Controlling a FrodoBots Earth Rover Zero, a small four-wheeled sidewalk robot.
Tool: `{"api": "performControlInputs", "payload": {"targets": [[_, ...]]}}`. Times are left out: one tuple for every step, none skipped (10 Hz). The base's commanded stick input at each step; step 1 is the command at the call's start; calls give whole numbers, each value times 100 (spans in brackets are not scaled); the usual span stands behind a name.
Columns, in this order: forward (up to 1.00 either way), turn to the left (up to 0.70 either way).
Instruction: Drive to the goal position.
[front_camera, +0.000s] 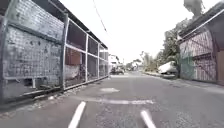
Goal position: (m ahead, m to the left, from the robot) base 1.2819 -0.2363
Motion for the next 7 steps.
{"api": "performControlInputs", "payload": {"targets": [[70, -12], [70, -16], [70, -20], [70, -24], [70, -28], [70, -32], [70, -35]]}}
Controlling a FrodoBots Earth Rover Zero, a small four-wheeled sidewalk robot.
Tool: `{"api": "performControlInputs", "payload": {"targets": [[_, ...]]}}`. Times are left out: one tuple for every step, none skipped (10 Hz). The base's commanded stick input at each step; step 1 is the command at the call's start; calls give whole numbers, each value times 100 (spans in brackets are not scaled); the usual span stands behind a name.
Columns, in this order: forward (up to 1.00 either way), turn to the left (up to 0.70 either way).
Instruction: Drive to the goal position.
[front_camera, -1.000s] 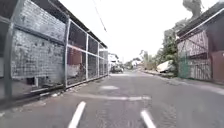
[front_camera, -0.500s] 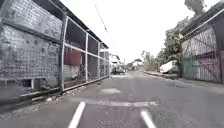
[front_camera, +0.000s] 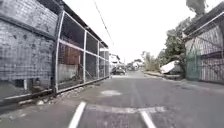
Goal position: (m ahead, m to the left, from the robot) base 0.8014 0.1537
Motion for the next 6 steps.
{"api": "performControlInputs", "payload": {"targets": [[70, -35], [70, -35], [70, -35], [70, -35], [70, -35], [70, -35]]}}
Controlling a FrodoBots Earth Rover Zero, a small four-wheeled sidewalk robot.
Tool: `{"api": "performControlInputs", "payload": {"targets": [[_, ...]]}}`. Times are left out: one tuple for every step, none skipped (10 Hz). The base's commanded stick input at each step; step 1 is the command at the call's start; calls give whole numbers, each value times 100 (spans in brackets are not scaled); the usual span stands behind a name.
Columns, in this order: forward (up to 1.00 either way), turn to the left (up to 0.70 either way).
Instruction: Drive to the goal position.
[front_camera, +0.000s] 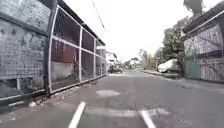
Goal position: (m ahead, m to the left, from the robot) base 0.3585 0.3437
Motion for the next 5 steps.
{"api": "performControlInputs", "payload": {"targets": [[70, -35], [70, -35], [70, -35], [70, -35], [70, -35]]}}
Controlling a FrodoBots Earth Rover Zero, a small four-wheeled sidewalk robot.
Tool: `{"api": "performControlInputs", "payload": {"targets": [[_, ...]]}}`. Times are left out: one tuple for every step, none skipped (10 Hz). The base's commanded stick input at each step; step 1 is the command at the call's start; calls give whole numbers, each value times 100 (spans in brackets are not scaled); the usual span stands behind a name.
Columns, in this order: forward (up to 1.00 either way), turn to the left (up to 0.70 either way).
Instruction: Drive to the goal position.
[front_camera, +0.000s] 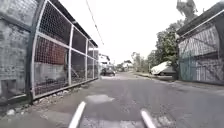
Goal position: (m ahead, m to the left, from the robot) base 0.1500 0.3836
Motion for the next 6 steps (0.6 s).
{"api": "performControlInputs", "payload": {"targets": [[70, -35], [70, -35], [70, -35], [70, -20], [70, -3], [70, 0]]}}
